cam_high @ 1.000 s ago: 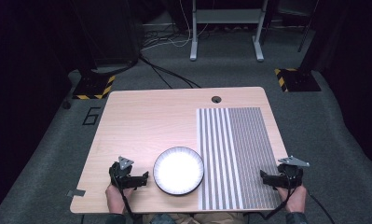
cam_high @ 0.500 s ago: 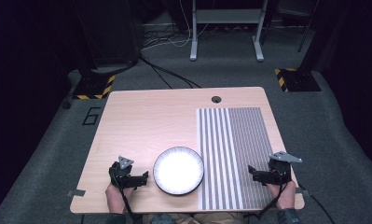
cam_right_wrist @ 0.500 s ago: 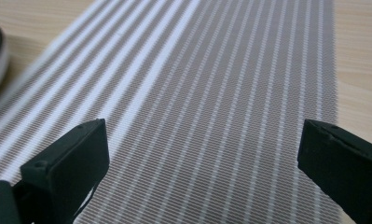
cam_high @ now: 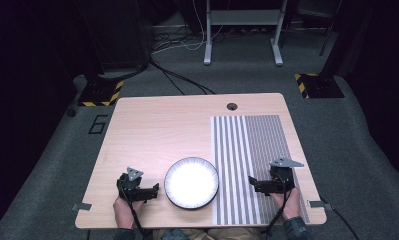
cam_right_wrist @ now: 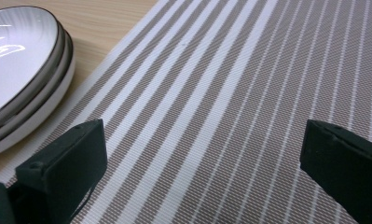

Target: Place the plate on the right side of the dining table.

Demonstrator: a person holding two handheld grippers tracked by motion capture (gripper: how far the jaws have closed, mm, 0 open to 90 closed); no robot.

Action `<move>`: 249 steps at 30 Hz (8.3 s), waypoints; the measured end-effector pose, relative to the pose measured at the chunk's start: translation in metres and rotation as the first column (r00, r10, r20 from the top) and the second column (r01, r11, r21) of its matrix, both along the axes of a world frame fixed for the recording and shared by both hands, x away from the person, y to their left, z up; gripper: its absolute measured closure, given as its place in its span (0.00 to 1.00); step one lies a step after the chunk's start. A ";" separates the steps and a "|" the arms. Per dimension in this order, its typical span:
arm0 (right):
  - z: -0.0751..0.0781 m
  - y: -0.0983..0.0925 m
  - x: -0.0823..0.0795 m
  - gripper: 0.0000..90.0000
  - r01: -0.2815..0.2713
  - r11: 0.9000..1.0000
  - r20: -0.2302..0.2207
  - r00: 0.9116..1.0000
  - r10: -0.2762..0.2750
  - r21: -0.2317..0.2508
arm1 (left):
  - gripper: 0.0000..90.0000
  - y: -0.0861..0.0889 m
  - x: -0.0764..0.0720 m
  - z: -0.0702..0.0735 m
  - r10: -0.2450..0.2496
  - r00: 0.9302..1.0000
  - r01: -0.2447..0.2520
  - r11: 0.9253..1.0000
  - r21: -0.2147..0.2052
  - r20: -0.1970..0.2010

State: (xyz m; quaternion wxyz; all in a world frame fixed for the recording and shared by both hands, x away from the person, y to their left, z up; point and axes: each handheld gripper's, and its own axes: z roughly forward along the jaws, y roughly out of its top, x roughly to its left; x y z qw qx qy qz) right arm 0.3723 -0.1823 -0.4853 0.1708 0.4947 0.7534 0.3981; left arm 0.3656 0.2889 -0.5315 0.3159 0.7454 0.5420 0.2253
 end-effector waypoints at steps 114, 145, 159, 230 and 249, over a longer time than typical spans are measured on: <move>-0.005 0.159 0.011 0.04 -0.334 0.942 -0.062 0.940 0.335 0.029 | 0.00 -0.006 -0.010 0.004 -0.207 0.973 0.216 0.973 -0.081 0.102; -0.023 0.173 0.013 0.09 -0.348 0.938 -0.031 0.937 0.347 -0.005 | 0.01 0.022 -0.018 0.031 -0.100 0.994 0.111 0.955 -0.274 0.053; -0.023 0.173 0.013 0.10 -0.345 0.938 -0.035 0.938 0.345 0.004 | 0.08 0.012 -0.018 0.047 -0.113 0.992 0.128 0.939 -0.319 0.065; 0.019 0.133 0.006 0.96 -0.164 0.964 0.122 0.982 0.141 0.208 | 0.89 -0.032 -0.022 0.061 -0.042 0.995 0.075 0.904 -0.422 0.088; 0.027 0.129 0.001 0.96 -0.149 0.974 0.160 0.980 0.122 0.170 | 0.90 -0.040 -0.021 0.071 -0.041 0.992 0.088 0.906 -0.414 0.120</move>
